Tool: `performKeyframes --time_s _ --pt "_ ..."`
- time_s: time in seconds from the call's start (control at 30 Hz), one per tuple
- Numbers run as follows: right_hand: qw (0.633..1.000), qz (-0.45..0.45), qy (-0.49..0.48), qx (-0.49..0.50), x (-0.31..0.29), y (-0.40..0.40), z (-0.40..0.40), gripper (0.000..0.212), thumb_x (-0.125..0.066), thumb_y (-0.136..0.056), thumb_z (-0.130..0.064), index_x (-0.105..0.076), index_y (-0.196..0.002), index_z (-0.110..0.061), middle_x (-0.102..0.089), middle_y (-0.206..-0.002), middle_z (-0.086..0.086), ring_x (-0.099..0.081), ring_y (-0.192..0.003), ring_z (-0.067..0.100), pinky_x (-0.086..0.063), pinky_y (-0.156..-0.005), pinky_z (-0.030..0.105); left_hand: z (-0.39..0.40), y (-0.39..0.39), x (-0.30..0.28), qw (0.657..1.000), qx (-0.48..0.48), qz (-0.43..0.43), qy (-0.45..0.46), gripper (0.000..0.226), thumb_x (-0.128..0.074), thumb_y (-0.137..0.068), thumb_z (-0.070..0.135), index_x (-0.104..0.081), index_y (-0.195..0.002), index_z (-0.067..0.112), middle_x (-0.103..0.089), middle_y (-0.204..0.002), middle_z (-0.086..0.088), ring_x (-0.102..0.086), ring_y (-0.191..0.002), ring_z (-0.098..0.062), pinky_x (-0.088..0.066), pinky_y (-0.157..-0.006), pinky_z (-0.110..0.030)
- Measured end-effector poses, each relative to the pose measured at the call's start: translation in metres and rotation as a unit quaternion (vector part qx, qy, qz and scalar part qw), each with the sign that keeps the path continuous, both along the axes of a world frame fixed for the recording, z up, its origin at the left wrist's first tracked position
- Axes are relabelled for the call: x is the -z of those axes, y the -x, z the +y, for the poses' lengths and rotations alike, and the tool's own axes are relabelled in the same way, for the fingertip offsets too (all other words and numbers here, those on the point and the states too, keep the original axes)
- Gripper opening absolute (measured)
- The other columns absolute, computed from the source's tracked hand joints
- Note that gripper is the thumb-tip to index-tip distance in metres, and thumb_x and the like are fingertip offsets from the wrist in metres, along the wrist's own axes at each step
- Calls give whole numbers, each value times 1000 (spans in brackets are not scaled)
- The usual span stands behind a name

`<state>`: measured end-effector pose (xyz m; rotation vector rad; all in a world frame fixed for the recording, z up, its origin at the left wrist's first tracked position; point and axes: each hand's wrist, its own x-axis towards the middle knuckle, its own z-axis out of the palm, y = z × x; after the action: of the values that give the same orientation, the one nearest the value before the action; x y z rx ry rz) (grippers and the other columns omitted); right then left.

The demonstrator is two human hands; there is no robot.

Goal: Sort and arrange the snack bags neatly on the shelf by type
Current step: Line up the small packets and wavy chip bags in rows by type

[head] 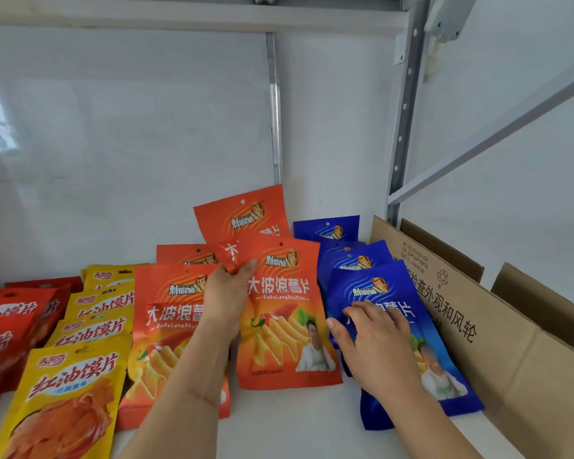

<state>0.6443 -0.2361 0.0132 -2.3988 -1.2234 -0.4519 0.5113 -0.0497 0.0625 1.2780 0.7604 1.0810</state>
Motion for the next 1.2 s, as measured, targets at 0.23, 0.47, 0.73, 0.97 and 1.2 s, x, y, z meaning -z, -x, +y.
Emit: performKeyframes --time_s 0.23,0.47,0.73,0.97,1.2 --pt "999 1 -46 15 -15 8 8 79 -10 -89 -71 -62 -124 -24 -60 -132 -4 -50 -127 14 -24 -114 42 -12 35 -22 994 -87 -35 -58 16 -64 -97 33 -68 -95 18 -74 -83 4 -73 -76 -14 -54 -54 -20" --pt "936 287 -176 -106 -28 52 22 71 -52 -82 -72 -43 -138 -29 -53 -131 -14 -51 -120 8 -44 -99 32 -25 54 -26 997 -52 -62 -12 20 -62 -97 36 -68 -102 17 -77 -90 -3 -75 -73 -15 -58 -55 -25" --pt "786 505 -307 -183 -21 79 24 48 -74 -81 -40 -54 -121 -22 -72 -92 -6 -70 -73 5 -55 -61 20 -28 78 -26 998 11 -57 30 21 -62 -98 31 -61 -117 22 -77 -104 -9 -75 -93 -30 -60 -85 -55" --pt "740 562 -284 -238 -10 117 21 53 -73 -85 -20 -44 -126 -35 -72 -81 -11 -67 -65 13 -56 -58 25 -25 117 -21 997 47 -42 41 28 -57 -100 11 -59 -125 22 -77 -107 -11 -74 -97 -35 -58 -87 -56" --pt "800 528 -147 -242 3 140 27 36 -69 -84 -50 -63 -108 -23 -74 -79 6 -71 -72 20 -58 -82 46 -15 147 -1 993 -22 111 36 22 -56 -97 27 -59 -119 24 -78 -96 -6 -76 -83 -28 -61 -81 -52"
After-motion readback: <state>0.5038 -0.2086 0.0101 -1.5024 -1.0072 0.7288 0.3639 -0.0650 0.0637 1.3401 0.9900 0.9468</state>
